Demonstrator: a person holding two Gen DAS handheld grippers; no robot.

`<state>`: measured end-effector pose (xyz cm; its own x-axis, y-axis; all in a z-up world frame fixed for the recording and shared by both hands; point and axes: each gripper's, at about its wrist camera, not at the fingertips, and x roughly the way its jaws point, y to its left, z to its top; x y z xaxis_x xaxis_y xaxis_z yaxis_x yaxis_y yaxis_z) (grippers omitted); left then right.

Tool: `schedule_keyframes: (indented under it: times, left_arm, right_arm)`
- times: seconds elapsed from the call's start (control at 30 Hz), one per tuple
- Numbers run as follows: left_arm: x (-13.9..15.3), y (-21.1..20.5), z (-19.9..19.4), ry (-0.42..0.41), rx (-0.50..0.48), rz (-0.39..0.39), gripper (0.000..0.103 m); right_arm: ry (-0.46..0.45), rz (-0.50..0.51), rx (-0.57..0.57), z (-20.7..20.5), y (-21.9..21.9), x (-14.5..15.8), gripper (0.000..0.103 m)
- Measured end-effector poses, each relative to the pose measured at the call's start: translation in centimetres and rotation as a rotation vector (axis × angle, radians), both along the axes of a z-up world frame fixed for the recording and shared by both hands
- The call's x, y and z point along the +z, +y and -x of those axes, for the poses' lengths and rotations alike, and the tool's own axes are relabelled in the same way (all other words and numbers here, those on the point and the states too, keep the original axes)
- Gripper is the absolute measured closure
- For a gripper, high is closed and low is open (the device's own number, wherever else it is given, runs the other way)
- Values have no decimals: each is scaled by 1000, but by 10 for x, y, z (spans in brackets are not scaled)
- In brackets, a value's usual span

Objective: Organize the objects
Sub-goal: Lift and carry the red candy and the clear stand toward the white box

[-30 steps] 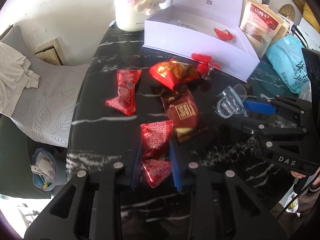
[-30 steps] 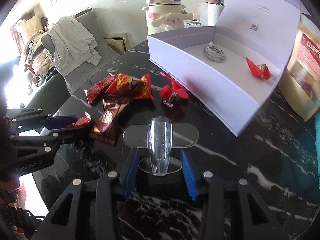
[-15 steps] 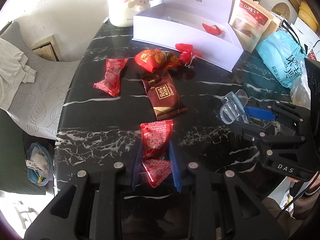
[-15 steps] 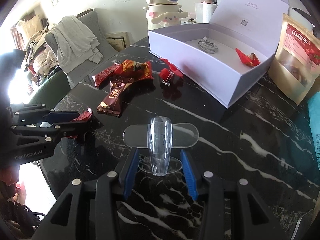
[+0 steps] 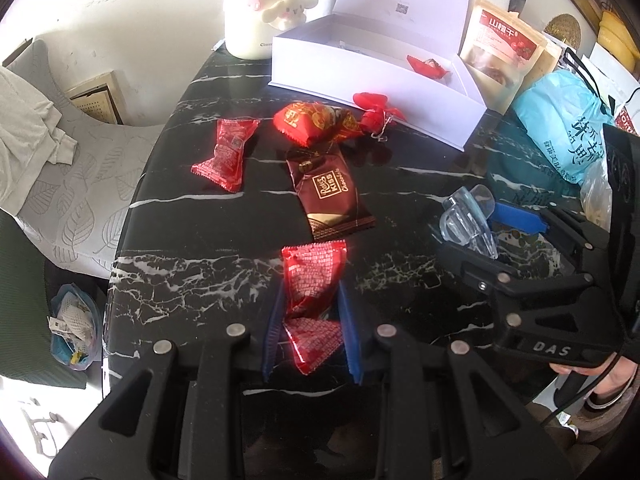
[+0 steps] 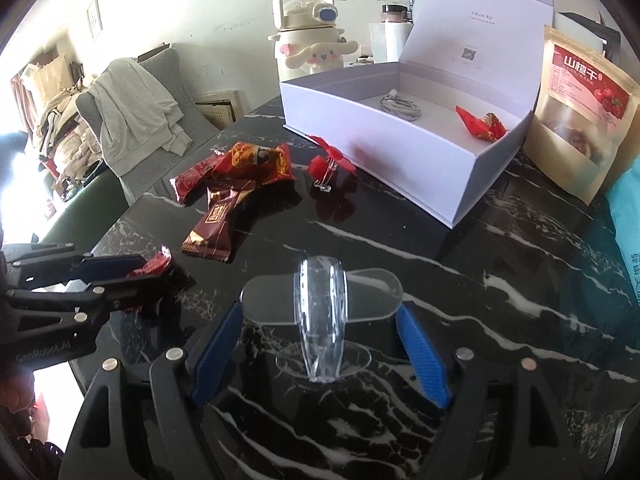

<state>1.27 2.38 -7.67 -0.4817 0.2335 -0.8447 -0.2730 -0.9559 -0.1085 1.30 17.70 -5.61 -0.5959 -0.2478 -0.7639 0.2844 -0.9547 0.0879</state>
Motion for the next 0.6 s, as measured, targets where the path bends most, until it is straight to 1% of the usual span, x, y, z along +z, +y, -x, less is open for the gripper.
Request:
schedule_keyframes:
  times: [0.27,0.33,0.6]
  left_arm:
    - [-1,0,-1,3,4,-5,77]
    - [0,-1,-1,-1,13,-9,78]
    - [4,-1,-2,-9,22,-11,84]
  right_arm:
    - [14,31,-15,5,2,0,25]
    - [22,30,-9,4,2,1,36]
    - [11,49,5,0,8,3,36]
